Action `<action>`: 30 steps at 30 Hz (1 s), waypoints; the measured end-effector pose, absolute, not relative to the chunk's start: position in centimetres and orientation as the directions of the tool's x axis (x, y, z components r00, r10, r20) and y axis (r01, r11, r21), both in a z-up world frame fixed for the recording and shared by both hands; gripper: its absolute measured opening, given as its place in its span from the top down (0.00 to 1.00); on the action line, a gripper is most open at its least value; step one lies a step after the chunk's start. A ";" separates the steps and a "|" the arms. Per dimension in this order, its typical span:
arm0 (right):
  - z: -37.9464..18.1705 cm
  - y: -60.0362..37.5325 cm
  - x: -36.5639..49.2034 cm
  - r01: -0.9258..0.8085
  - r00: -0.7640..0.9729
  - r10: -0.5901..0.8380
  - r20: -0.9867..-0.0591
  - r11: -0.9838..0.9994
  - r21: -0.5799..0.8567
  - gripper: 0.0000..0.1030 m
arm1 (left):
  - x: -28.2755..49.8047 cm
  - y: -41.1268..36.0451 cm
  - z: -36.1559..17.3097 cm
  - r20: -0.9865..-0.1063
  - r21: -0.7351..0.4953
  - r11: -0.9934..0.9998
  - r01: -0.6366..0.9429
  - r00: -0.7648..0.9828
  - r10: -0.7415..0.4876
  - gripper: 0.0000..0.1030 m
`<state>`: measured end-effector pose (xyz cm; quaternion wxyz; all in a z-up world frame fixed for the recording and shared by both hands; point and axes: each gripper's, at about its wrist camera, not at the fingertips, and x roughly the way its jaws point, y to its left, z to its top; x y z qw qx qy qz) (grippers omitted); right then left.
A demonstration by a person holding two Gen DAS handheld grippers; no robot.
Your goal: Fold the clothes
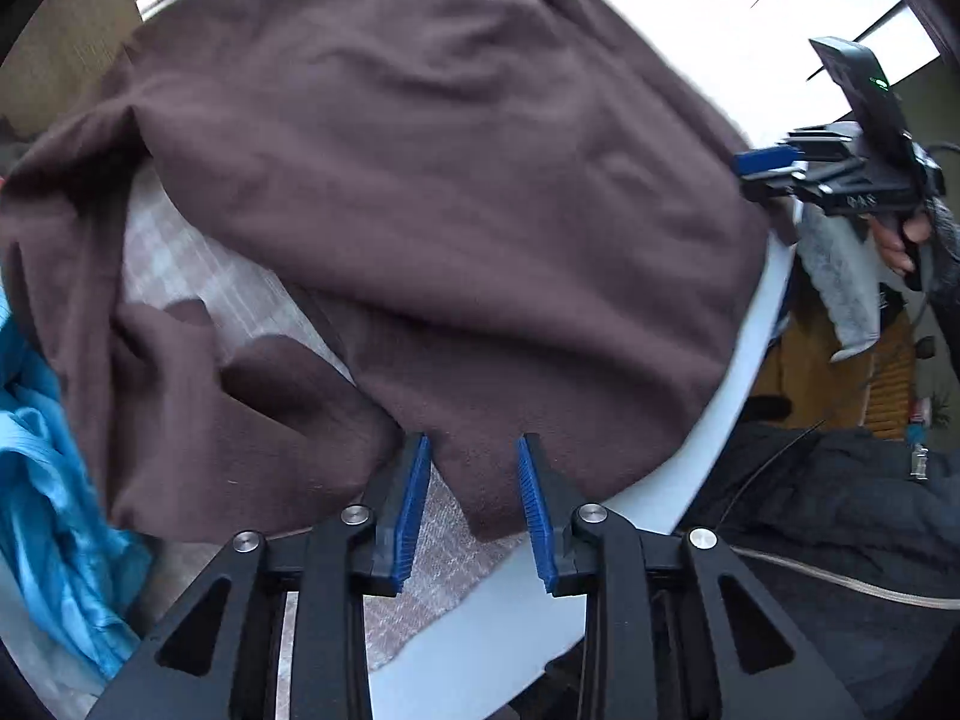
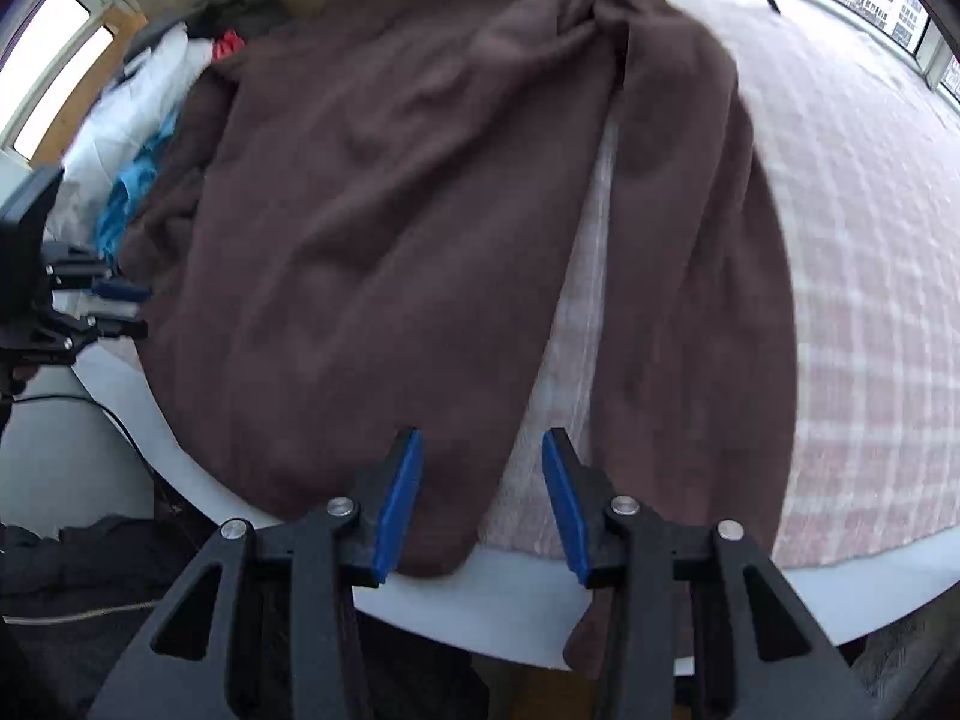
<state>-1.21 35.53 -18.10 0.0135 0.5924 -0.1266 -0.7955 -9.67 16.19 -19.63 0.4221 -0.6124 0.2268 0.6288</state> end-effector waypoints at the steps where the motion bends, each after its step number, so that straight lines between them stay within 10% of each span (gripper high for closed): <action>1: -18.6 35.2 -0.9 -0.127 -0.286 -0.172 -0.943 -0.968 0.216 0.60 | -9.6 16.3 -19.8 -0.959 -0.247 -0.548 -0.799 0.118 0.259 0.78; 9: -18.0 33.4 0.6 -0.098 -0.298 -0.178 -0.938 -0.972 0.215 0.62 | -10.0 15.9 -16.3 -0.939 -0.271 -0.596 -0.756 0.072 0.336 0.92; 11: -15.4 33.6 0.4 -0.081 -0.353 -0.179 -0.918 -0.972 0.221 0.94 | -10.3 15.3 -14.7 -0.933 -0.269 -0.616 -0.740 0.041 0.358 0.92; 22: -1.0 35.5 -4.2 0.026 -0.606 -0.145 -0.782 -0.986 0.162 0.95 | -16.2 11.7 0.0 -0.817 -0.273 -0.679 -0.681 -0.209 0.537 0.92; 30: -6.5 42.6 -23.6 -0.122 -0.483 -0.063 -0.874 -0.983 0.139 0.92 | -32.3 14.1 -9.4 -0.934 -0.108 -0.871 -0.479 -0.251 0.254 0.88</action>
